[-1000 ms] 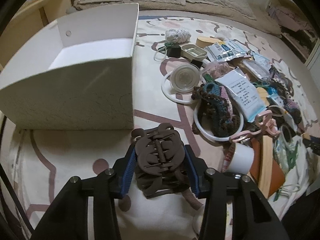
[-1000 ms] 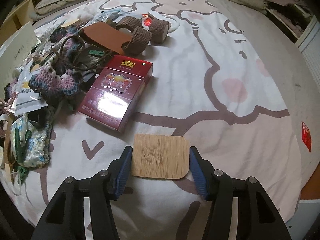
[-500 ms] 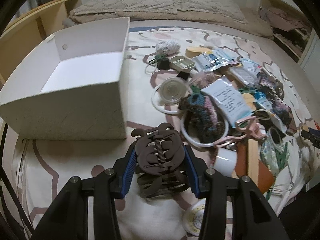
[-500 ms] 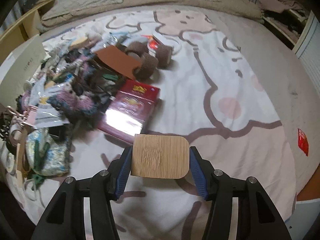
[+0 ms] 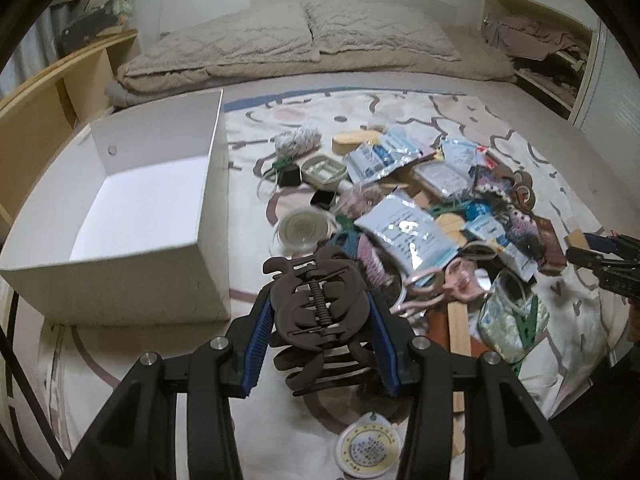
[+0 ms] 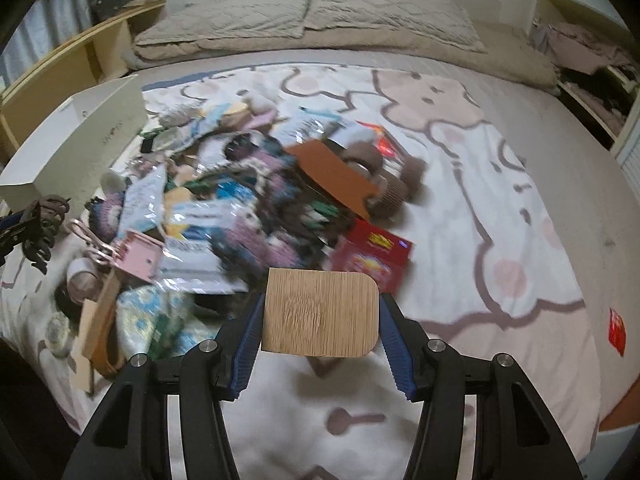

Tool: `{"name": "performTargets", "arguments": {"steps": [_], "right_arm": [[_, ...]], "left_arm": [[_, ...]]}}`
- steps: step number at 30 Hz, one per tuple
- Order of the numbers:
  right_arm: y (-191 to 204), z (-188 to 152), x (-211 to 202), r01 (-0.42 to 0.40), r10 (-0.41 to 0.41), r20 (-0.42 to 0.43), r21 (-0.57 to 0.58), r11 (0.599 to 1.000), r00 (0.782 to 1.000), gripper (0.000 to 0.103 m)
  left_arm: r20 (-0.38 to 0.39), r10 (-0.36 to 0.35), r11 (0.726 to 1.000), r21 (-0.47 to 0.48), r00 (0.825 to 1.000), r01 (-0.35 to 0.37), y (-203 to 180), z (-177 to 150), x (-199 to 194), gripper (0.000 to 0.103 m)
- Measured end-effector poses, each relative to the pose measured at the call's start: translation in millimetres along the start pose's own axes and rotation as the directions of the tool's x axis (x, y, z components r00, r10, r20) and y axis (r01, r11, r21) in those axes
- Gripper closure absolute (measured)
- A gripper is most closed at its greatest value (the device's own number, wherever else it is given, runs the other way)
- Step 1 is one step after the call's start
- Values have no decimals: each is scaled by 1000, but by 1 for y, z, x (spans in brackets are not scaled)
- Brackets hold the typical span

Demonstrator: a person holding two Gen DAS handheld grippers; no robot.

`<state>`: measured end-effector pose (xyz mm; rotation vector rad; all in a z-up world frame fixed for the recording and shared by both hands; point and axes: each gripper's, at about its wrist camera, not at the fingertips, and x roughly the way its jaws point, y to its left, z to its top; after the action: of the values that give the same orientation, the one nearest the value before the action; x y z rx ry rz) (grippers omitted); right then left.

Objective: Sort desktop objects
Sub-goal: 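Lift the claw clip with the left tool while the right tool lifts the coaster, then carry the claw clip into the white box and open the left tool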

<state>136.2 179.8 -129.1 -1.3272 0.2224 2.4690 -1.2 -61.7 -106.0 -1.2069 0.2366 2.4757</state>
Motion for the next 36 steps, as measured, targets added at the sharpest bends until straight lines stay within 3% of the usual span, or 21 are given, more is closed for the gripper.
{"name": "performTargets", "arguments": {"steps": [13, 24, 36], "right_arm": [[65, 49, 2, -123, 129, 73, -79, 989, 989, 46], [99, 66, -7, -180, 195, 109, -129, 975, 975, 46], [108, 64, 8, -199, 210, 79, -132, 971, 975, 46]], "left_arm": [[125, -5, 999, -41, 992, 10, 12, 59, -25, 57], [175, 149, 983, -131, 973, -127, 82, 105, -28, 57], [31, 320, 943, -109, 947, -315, 163, 104, 24, 57]]}}
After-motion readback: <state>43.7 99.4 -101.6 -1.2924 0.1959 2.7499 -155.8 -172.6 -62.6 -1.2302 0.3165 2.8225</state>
